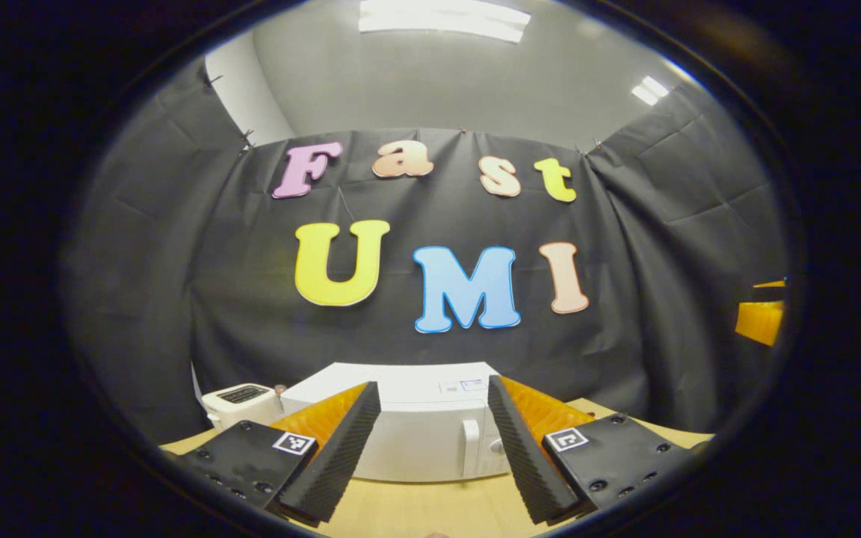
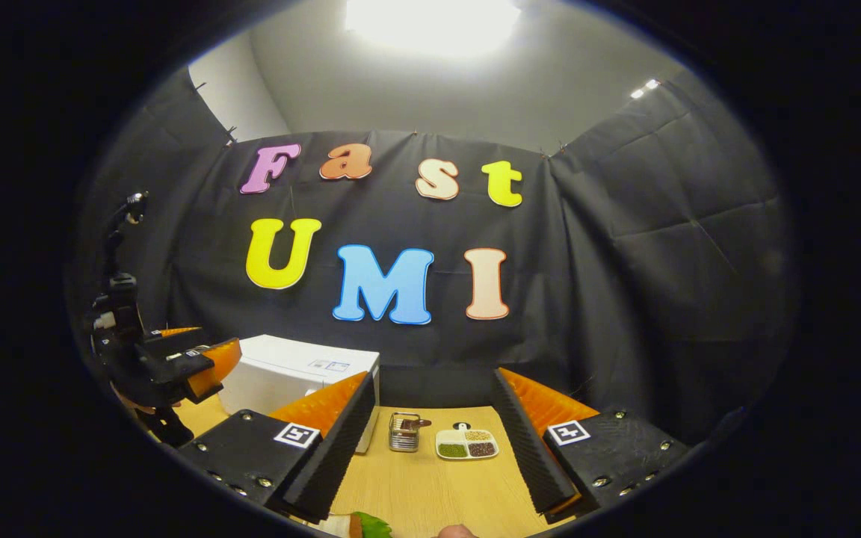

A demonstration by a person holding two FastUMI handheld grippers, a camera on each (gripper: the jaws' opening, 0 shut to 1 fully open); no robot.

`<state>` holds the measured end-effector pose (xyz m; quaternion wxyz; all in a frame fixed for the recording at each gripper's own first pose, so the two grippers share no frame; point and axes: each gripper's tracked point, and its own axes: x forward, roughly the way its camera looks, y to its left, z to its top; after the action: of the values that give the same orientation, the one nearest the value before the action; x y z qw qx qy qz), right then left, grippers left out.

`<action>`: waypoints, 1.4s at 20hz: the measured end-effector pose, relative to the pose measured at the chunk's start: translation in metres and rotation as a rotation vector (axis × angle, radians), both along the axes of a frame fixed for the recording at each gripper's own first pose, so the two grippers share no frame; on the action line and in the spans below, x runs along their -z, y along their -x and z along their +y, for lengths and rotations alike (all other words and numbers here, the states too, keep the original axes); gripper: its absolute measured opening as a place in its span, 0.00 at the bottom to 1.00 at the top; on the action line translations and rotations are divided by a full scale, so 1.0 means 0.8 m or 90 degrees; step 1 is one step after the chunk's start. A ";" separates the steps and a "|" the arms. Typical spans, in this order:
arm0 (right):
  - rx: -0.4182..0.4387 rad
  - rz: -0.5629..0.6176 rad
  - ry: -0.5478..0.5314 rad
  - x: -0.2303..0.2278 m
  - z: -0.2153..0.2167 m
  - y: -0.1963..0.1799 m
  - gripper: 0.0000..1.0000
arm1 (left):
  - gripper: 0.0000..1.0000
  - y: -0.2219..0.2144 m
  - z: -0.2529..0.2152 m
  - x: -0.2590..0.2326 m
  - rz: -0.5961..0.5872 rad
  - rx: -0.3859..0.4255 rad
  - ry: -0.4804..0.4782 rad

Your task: Open the microwave oven with the left hand, put the food in, and close the microwave oven.

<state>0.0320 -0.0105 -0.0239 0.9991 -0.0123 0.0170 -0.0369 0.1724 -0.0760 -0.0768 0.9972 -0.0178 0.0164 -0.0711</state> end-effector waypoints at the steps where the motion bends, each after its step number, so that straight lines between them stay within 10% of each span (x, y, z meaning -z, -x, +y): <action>1: 0.009 0.001 0.004 -0.001 0.000 -0.001 0.95 | 0.96 -0.010 -0.004 0.012 0.008 0.005 -0.001; 18: 0.180 0.056 0.043 0.016 -0.053 0.016 0.95 | 0.96 -0.145 -0.100 0.209 0.143 0.097 -0.060; 28: 0.220 0.064 0.042 0.015 -0.063 0.033 0.95 | 0.59 -0.161 -0.119 0.247 0.170 0.107 -0.072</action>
<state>0.0057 -0.0605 -0.0356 0.9748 -0.0439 0.0674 -0.2081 0.3013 -0.1712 -0.2744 0.9760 0.0302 0.1545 -0.1504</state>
